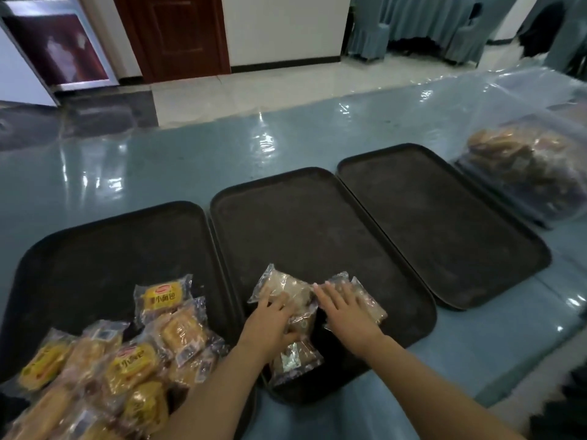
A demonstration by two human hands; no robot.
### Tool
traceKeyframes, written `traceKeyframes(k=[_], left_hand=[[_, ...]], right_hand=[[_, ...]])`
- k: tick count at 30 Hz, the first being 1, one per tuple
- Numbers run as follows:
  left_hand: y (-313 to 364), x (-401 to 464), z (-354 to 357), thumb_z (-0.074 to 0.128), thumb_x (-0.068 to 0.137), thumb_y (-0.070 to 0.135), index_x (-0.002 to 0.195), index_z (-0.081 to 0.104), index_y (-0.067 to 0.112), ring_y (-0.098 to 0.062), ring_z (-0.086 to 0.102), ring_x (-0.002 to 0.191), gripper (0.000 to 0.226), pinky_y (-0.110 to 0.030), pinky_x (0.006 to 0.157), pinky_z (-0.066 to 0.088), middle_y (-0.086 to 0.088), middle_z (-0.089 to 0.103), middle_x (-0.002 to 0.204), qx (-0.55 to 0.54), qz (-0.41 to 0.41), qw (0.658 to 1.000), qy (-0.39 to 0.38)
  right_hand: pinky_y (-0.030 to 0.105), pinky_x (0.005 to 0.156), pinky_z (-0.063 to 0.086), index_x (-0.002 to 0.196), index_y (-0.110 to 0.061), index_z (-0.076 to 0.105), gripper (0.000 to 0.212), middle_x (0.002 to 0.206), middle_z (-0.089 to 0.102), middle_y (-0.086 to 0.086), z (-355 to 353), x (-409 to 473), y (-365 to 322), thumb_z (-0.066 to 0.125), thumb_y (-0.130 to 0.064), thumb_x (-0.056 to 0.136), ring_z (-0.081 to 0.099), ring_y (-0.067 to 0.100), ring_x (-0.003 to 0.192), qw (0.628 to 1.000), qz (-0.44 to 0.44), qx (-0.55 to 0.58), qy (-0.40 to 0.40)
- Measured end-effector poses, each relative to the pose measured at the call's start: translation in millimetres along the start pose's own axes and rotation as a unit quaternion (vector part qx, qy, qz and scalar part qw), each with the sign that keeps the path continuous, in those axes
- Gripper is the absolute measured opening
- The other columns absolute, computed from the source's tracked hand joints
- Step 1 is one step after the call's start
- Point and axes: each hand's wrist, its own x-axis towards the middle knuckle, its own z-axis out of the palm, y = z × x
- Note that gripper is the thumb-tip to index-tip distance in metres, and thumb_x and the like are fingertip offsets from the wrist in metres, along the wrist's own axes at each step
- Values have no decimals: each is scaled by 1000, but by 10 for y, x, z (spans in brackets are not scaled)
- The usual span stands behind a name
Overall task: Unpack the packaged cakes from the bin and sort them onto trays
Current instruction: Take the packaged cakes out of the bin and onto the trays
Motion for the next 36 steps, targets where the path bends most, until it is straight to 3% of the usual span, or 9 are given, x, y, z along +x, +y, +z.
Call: traceKeyframes(k=[3,6,8,12,14,19,24,29,36], left_hand=[[-60,75,66,53,87,57,149,21,33,-25,-16,144,73,-41,117,15,8,7,159,-6,-21,1000,-21],[-114,181,89,47,82,70,150,8,39,-25,-23,143,84,-58,114,3,8,-8,159,38,-30,998,-41],[-158,249,105,44,78,76,149,-3,42,-25,-29,140,91,-67,107,-6,9,-21,157,60,-37,996,-53],[-201,291,137,39,74,84,147,-13,43,-28,-32,138,99,-73,100,-14,7,-30,153,99,-36,993,-51],[-196,290,125,37,73,85,148,-11,41,-30,-31,139,100,-72,101,-16,4,-28,154,115,-31,992,-45],[-117,210,-14,44,78,76,150,-7,34,-32,-26,140,97,-65,105,-19,-3,-19,158,104,-30,994,-21],[-179,-80,-406,39,89,65,152,-5,28,-21,-16,145,85,-52,115,-11,-2,-14,159,72,-10,996,58],[-467,-659,-1066,40,91,63,151,0,29,-15,2,146,80,-35,115,-4,3,2,160,71,-16,987,144],[-1133,-1997,-1879,37,91,62,151,10,29,-14,10,146,73,-31,116,0,9,10,156,118,-31,966,227]], right_hand=[[58,113,6,149,-24,-14,69,155,-16,3,54,78,24,33,-38,101,-6,31,146,1000,2,4,-7],[59,98,34,152,-24,17,72,150,32,5,165,183,122,33,-51,88,44,32,132,1000,4,1,10],[58,97,33,153,-26,11,77,144,47,5,302,252,202,33,-56,85,49,32,128,1000,12,-1,-6],[61,106,22,150,-26,25,72,145,47,7,306,282,181,35,-54,85,46,35,130,1000,3,-17,8],[63,105,26,146,-26,33,67,146,44,7,286,265,173,34,-54,85,44,36,131,1000,6,-24,-12],[56,114,-4,152,-31,-6,70,158,-14,1,86,206,122,33,-51,98,-11,29,146,1000,-14,-5,18],[47,117,1,153,-28,0,64,161,-5,4,-352,42,-120,23,-52,98,-9,27,147,995,-60,4,85],[43,119,-1,152,-32,-5,66,160,-9,0,-927,-130,-616,31,-48,100,-12,20,147,981,-121,13,152],[37,118,-4,147,-40,-12,68,160,-10,-3,-1662,-409,-1769,34,-52,99,-14,18,146,945,-240,14,221]])
